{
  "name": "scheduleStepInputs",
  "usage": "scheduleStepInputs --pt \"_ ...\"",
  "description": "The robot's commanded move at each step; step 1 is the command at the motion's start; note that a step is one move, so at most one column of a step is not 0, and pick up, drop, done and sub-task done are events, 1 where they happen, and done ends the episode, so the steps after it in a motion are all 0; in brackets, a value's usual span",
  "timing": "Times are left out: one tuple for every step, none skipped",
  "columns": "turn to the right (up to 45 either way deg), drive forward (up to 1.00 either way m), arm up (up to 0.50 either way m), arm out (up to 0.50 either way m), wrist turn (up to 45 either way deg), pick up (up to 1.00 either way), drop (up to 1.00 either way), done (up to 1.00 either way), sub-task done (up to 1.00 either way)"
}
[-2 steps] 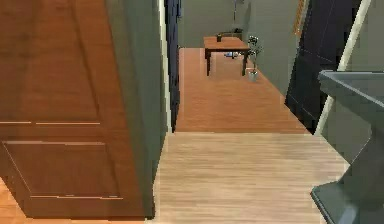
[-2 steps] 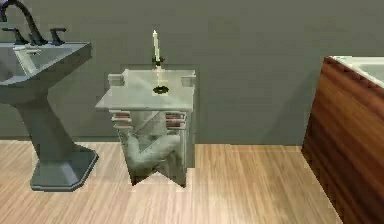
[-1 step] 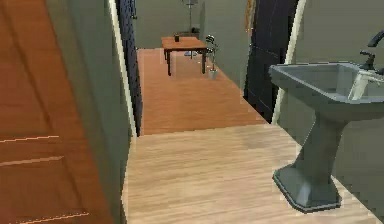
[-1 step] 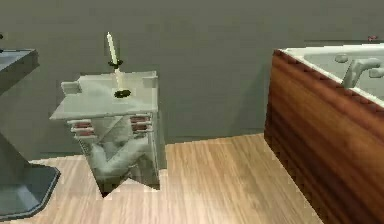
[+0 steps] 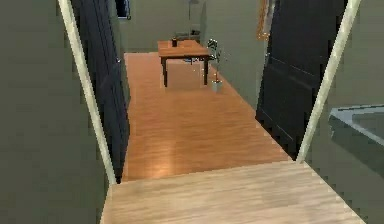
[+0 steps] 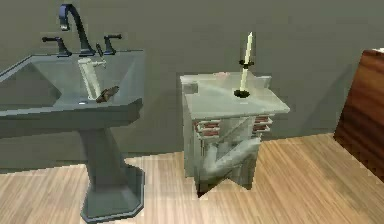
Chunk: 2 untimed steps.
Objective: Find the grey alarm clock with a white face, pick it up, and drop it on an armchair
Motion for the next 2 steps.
scheduleStepInputs --pt "-9.0 0.00 0.00 0.00 0.0 0.00 0.00 0.00 0.00" --pt "0.0 1.00 0.00 0.00 0.0 0.00 0.00 0.00 0.00"
